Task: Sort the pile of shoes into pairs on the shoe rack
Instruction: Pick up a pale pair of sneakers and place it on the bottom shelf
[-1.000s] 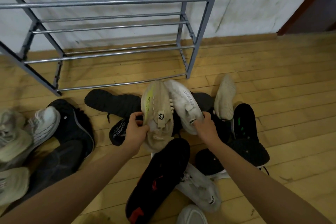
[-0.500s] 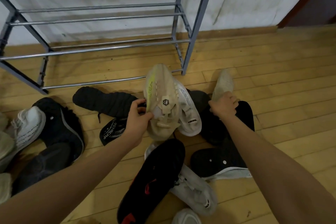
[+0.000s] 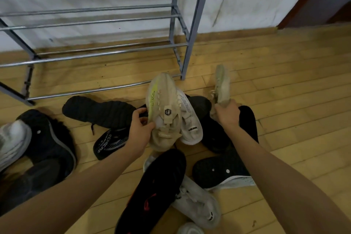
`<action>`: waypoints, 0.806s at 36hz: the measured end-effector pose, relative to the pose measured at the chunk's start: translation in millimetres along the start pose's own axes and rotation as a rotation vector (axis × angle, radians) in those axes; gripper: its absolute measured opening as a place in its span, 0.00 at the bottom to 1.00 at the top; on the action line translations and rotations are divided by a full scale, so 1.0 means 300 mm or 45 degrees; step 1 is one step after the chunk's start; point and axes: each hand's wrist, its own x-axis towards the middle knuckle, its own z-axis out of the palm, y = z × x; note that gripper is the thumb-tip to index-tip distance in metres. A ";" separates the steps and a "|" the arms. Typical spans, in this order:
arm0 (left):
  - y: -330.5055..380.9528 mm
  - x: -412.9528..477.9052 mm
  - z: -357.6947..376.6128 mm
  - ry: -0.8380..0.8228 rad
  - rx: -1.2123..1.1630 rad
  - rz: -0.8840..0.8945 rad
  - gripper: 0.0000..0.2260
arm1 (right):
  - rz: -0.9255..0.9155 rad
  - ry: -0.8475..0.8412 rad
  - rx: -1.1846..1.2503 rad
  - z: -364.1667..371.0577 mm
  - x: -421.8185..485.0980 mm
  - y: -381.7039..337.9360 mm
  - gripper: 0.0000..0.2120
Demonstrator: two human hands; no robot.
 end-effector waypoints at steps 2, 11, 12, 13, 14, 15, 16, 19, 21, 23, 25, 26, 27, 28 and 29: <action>0.000 -0.011 -0.006 0.009 -0.020 0.011 0.23 | -0.056 0.023 0.105 -0.021 -0.040 -0.011 0.23; -0.009 -0.095 -0.105 0.051 -0.063 -0.035 0.20 | -0.322 -0.059 0.320 -0.144 -0.277 -0.071 0.11; -0.015 -0.104 -0.123 0.065 -0.071 -0.046 0.20 | -0.346 -0.115 0.345 -0.148 -0.302 -0.072 0.10; -0.023 -0.111 -0.140 0.085 -0.077 -0.057 0.19 | -0.353 -0.180 0.375 -0.148 -0.323 -0.071 0.10; -0.031 -0.118 -0.159 0.109 -0.082 -0.066 0.19 | -0.348 -0.244 0.395 -0.142 -0.340 -0.071 0.10; -0.036 -0.127 -0.177 0.140 -0.085 -0.067 0.19 | -0.339 -0.301 0.399 -0.128 -0.354 -0.074 0.12; -0.044 -0.132 -0.195 0.175 -0.081 -0.066 0.18 | -0.335 -0.350 0.384 -0.108 -0.367 -0.078 0.14; -0.068 -0.145 -0.240 0.291 -0.115 -0.074 0.19 | -0.307 -0.482 0.360 -0.023 -0.403 -0.095 0.16; -0.082 -0.154 -0.269 0.366 -0.145 -0.066 0.18 | -0.275 -0.541 0.364 0.041 -0.430 -0.109 0.17; -0.094 -0.162 -0.305 0.440 -0.143 -0.066 0.18 | -0.286 -0.596 0.338 0.100 -0.457 -0.130 0.16; -0.106 -0.171 -0.344 0.499 -0.125 -0.084 0.19 | -0.261 -0.692 0.347 0.159 -0.481 -0.143 0.17; -0.109 -0.174 -0.363 0.518 -0.116 -0.097 0.19 | -0.248 -0.738 0.320 0.188 -0.492 -0.145 0.18; -0.114 -0.172 -0.381 0.533 -0.095 -0.108 0.19 | -0.242 -0.768 0.288 0.216 -0.502 -0.147 0.20; -0.121 -0.168 -0.398 0.538 -0.056 -0.117 0.18 | -0.237 -0.777 0.263 0.244 -0.509 -0.144 0.22; -0.128 -0.161 -0.414 0.536 -0.017 -0.133 0.17 | -0.232 -0.769 0.244 0.265 -0.515 -0.146 0.24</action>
